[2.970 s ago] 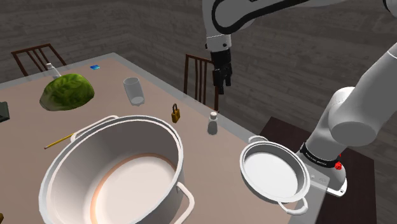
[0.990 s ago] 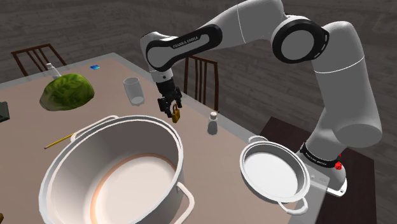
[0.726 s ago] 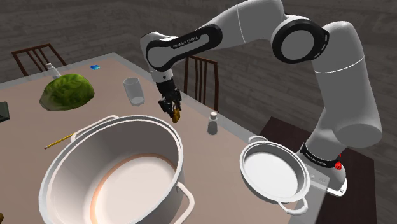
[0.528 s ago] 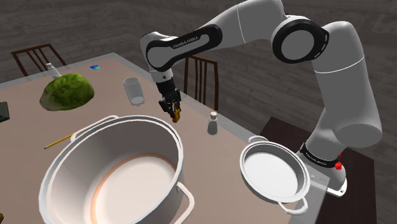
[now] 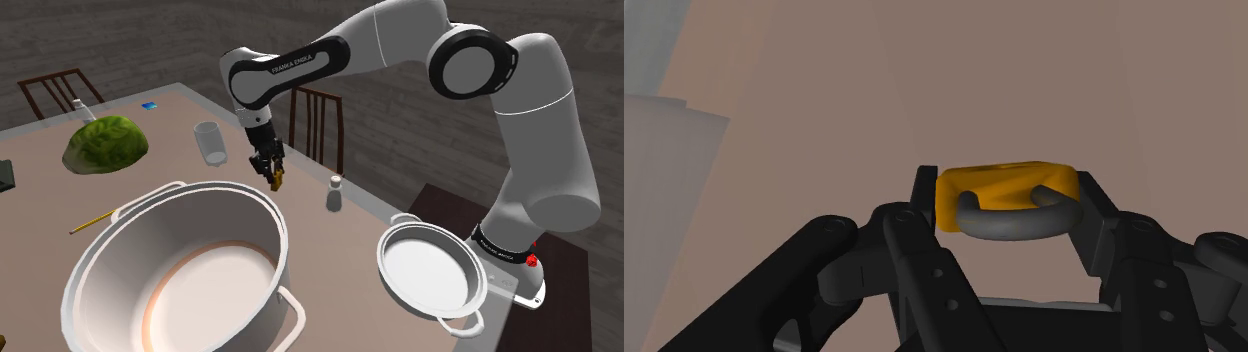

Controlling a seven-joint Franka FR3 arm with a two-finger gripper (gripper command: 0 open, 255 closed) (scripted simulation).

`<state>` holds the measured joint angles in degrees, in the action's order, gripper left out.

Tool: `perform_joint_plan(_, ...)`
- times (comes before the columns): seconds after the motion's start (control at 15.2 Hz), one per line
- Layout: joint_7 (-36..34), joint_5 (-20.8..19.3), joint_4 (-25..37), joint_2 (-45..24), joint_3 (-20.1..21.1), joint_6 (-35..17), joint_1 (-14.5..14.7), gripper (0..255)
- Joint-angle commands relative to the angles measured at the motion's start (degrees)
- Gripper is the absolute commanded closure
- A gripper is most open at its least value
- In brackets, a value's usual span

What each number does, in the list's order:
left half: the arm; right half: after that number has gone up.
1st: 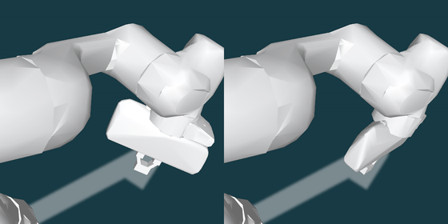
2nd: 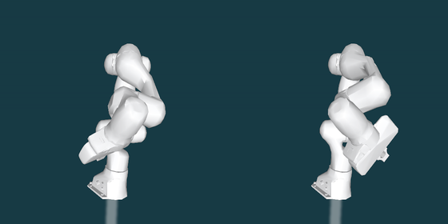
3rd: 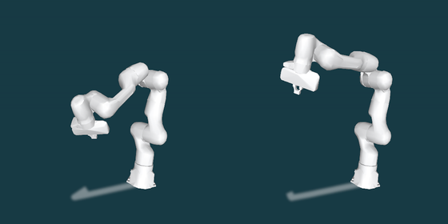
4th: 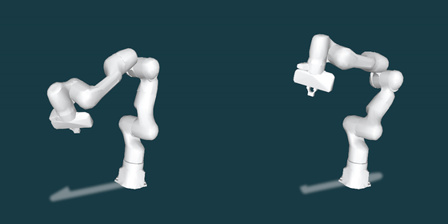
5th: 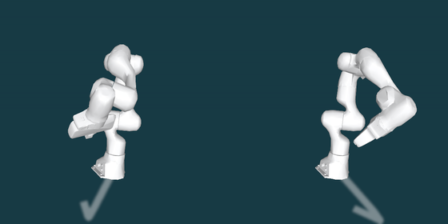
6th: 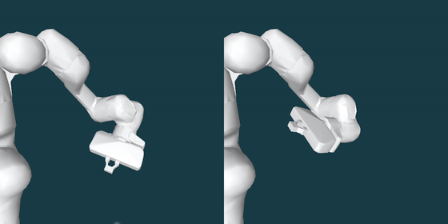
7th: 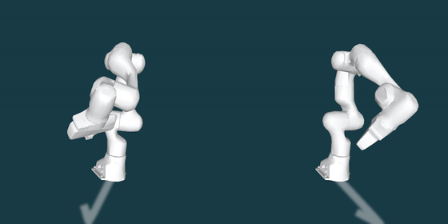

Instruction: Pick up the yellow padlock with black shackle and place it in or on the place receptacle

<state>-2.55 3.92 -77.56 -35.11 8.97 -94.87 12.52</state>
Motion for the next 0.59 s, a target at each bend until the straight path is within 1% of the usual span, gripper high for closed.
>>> perform_joint_plan(0.0,-0.1,0.0,0.7,0.5,0.0,1.1,0.0,255)
perform_joint_plan(0.53,-0.7,0.2,5.1,1.6,0.2,6.6,0.0,255)
